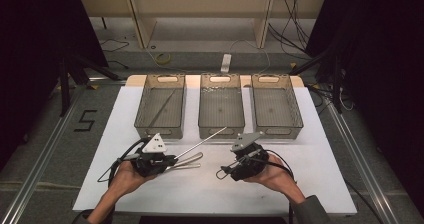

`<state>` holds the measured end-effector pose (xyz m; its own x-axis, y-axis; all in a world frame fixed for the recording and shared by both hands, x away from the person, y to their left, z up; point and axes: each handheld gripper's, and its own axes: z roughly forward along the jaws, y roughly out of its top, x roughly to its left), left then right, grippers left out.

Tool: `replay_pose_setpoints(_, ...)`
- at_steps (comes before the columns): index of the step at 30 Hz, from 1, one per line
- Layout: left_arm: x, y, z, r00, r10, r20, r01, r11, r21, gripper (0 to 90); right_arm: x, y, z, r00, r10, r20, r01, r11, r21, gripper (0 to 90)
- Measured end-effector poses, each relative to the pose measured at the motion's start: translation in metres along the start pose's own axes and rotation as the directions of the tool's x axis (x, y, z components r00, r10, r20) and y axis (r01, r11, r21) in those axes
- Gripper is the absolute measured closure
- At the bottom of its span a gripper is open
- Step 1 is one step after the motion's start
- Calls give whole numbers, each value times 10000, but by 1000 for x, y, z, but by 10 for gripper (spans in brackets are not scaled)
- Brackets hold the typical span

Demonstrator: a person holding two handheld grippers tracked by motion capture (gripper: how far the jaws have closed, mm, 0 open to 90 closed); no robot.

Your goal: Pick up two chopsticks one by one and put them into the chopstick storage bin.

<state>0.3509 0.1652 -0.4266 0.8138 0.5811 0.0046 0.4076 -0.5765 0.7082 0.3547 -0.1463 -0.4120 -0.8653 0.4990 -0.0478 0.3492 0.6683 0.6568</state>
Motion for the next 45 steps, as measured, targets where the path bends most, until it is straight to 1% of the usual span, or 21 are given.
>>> replay_pose_setpoints(4, 2, 0, -2, 9997, -223, -91, 221, 9996, -157, 834, -2, -7, 0, 9984, 467, 317, -459, 9986, -253, 297)
replay_pose_setpoints(7, 6, 0, -4, 9983, -562, -127, 557, 9978, -371, 834, -6, -12, -2, 9948, 847, 561, -820, 9954, -490, 292)
replay_pose_setpoints(8, 7, -1, -4, 9974, -691, -203, 682, 9967, -436, 834, -7, -14, -2, 9932, 986, 626, -948, 9937, -606, 291)
replay_pose_setpoints(9, 9, -1, -5, 9969, -734, -278, 721, 9964, -449, 834, -7, -15, -3, 9917, 1128, 612, -1084, 9916, -702, 288)
replay_pose_setpoints(10, 11, -2, -6, 9956, -874, -328, 857, 9951, -502, 834, -8, -17, -3, 9904, 1238, 615, -1187, 9897, -799, 286)
replay_pose_setpoints(11, 12, -2, -7, 9940, -1046, -323, 1024, 9927, -645, 834, -8, -18, -3, 9891, 1305, 682, -1241, 9881, -912, 283)
replay_pose_setpoints(14, 15, -3, -9, 9908, -1276, -440, 1240, 9893, -766, 834, -9, -22, -4, 9868, 1509, 585, -1441, 9838, -1068, 276)
replay_pose_setpoints(18, 18, -3, -10, 9878, -1441, -598, 1385, 9863, -890, 834, -10, -26, -5, 9837, 1663, 689, -1579, 9810, -1130, 271)
replay_pose_setpoints(20, 20, -4, -11, 9856, -1532, -712, 1463, 9848, -934, 834, -11, -27, -6, 9826, 1732, 671, -1646, 9792, -1183, 271)
replay_pose_setpoints(23, 24, -4, -12, 9807, -1742, -891, 1648, 9809, -1035, 834, -10, -29, -7, 9819, 1775, 661, -1684, 9779, -1243, 271)
replay_pose_setpoints(26, 29, -5, -16, 9745, -1994, -1031, 1861, 9744, -1258, 834, -10, -31, -9, 9813, 1802, 682, -1701, 9765, -1324, 271)
replay_pose_setpoints(27, 31, -6, -17, 9713, -2115, -1090, 1962, 9711, -1360, 834, -10, -31, -9, 9807, 1818, 716, -1710, 9758, -1359, 271)
replay_pose_setpoints(30, 38, -6, -20, 9589, -2525, -1297, 2302, 9590, -1651, 834, -11, -34, -11, 9783, 1948, 701, -1828, 9718, -1486, 270)
replay_pose_setpoints(31, 40, -6, -20, 9535, -2696, -1344, 2446, 9533, -1772, 834, -11, -35, -11, 9781, 1972, 658, -1851, 9702, -1562, 269)
replay_pose_setpoints(35, 46, -2, -19, 9443, -2914, -1531, 2596, 9452, -1981, 834, -13, -38, -12, 9748, 2155, 582, -2030, 9642, -1706, 266)
replay_pose_setpoints(36, 48, -1, -20, 9421, -2971, -1557, 2632, 9424, -2062, 834, -13, -38, -12, 9743, 2166, 611, -2031, 9631, -1765, 266)
replay_pose_setpoints(37, 50, 0, -21, 9384, -3061, -1605, 2691, 9384, -2167, 834, -13, -38, -13, 9736, 2197, 618, -2056, 9619, -1802, 265)
replay_pose_setpoints(38, 53, 0, -22, 9362, -3113, -1630, 2727, 9363, -2215, 834, -13, -39, -14, 9725, 2253, 597, -2110, 9599, -1845, 265)
replay_pose_setpoints(40, 58, 1, -24, 9286, -3274, -1749, 2834, 9296, -2355, 834, -13, -40, -15, 9708, 2316, 623, -2161, 9574, -1915, 265)
replay_pose_setpoints(42, 64, 1, -24, 9208, -3488, -1747, 3004, 9197, -2527, 834, -13, -41, -15, 9704, 2333, 628, -2176, 9569, -1924, 265)
replay_pose_setpoints(45, 72, 2, -25, 9114, -3697, -1808, 3172, 9109, -2639, 834, -12, -43, -17, 9699, 2350, 631, -2190, 9562, -1944, 265)
